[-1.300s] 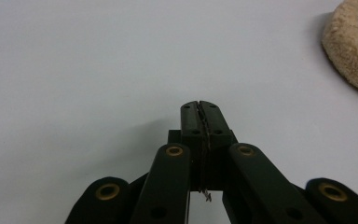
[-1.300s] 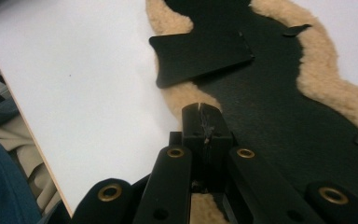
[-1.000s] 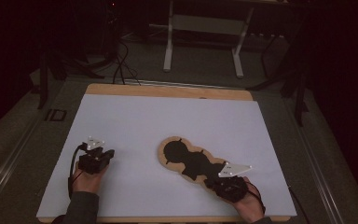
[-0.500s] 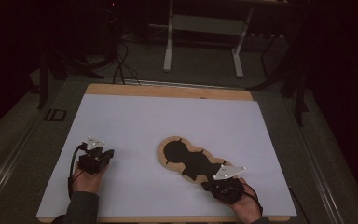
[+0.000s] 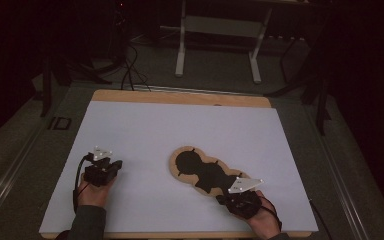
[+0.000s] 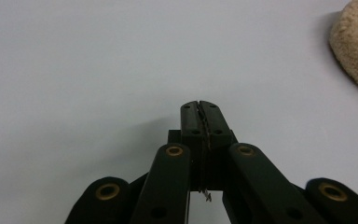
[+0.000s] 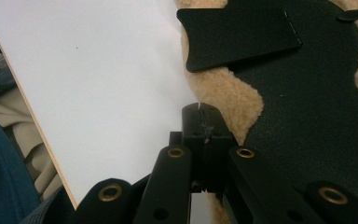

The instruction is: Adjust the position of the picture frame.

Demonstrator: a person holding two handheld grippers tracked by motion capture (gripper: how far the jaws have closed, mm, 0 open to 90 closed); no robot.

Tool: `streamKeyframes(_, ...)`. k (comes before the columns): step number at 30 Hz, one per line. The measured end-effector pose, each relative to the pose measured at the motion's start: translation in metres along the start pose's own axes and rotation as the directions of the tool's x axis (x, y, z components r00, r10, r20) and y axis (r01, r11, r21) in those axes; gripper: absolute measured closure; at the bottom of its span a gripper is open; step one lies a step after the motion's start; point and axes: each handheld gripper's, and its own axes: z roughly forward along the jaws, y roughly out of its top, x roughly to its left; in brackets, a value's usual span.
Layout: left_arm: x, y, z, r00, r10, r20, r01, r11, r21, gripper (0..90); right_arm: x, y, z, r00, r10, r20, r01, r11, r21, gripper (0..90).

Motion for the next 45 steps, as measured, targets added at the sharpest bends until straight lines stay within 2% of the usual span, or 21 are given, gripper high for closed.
streamKeyframes(11,0.0,0.0,0.0,1.0,-0.001,0.002,0.001,1.0,0.001,90.0,-0.003,0.0,-0.004,0.9999,0.002,0.013,-0.002,1.0,-0.008,90.0)
streamKeyframes(12,0.0,0.0,0.0,1.0,-0.001,0.001,0.001,1.0,0.001,90.0,-0.004,0.0,-0.005,0.9997,0.007,0.025,-0.006,0.9999,-0.015,90.0)
streamKeyframes(13,0.0,0.0,0.0,1.0,-0.001,0.001,0.001,1.0,0.001,90.0,-0.005,0.0,-0.007,0.9982,0.007,0.06,-0.006,0.9999,-0.013,90.0)
streamKeyframes(14,0.0,0.0,0.0,1.0,0.0,0.001,0.0,1.0,0.002,90.0,-0.008,-0.001,-0.008,0.9971,0.018,0.073,-0.016,0.9997,-0.017,90.0)
streamKeyframes(16,0.0,0.0,0.001,1.0,0.002,0.001,-0.002,1.0,0.003,90.0,-0.014,-0.004,-0.011,0.9963,0.052,0.069,-0.05,0.9985,-0.023,90.0)
streamKeyframes(18,0.0,0.0,0.002,1.0,0.002,0.0,-0.002,1.0,0.005,90.0,-0.015,-0.005,-0.012,0.9955,0.06,0.072,-0.059,0.9979,-0.026,90.0)
streamKeyframes(21,0.0,0.0,0.002,1.0,0.002,0.001,-0.002,1.0,0.006,90.0,-0.01,-0.003,-0.011,0.9981,0.032,0.053,-0.031,0.9991,-0.028,90.0)
streamKeyframes(24,0.0,0.0,0.001,1.0,0.001,0.001,-0.001,1.0,0.004,90.0,-0.005,-0.001,-0.008,0.9999,0.005,0.011,-0.004,0.9995,-0.03,90.0)
streamKeyframes(28,0.0,0.0,0.001,1.0,0.0,0.002,0.0,1.0,0.004,90.0,0.003,-0.001,0.001,0.999,-0.036,-0.025,0.036,0.9991,0.022,90.0)
streamKeyframes(31,0.0,0.0,0.001,1.0,-0.001,0.003,0.001,1.0,0.006,90.0,0.005,-0.001,0.008,0.9982,-0.059,0.016,0.057,0.9955,0.075,90.0)
streamKeyframes(35,0.0,0.0,0.001,1.0,-0.003,0.003,0.003,1.0,0.007,90.0,0.004,-0.001,0.008,0.9981,-0.059,0.02,0.057,0.9954,0.077,90.0)
streamKeyframes(45,0.001,0.0,0.001,1.0,-0.004,0.003,0.004,1.0,0.008,89.9,-0.004,-0.003,0.005,0.9989,-0.024,0.04,0.021,0.9973,0.071,90.0)
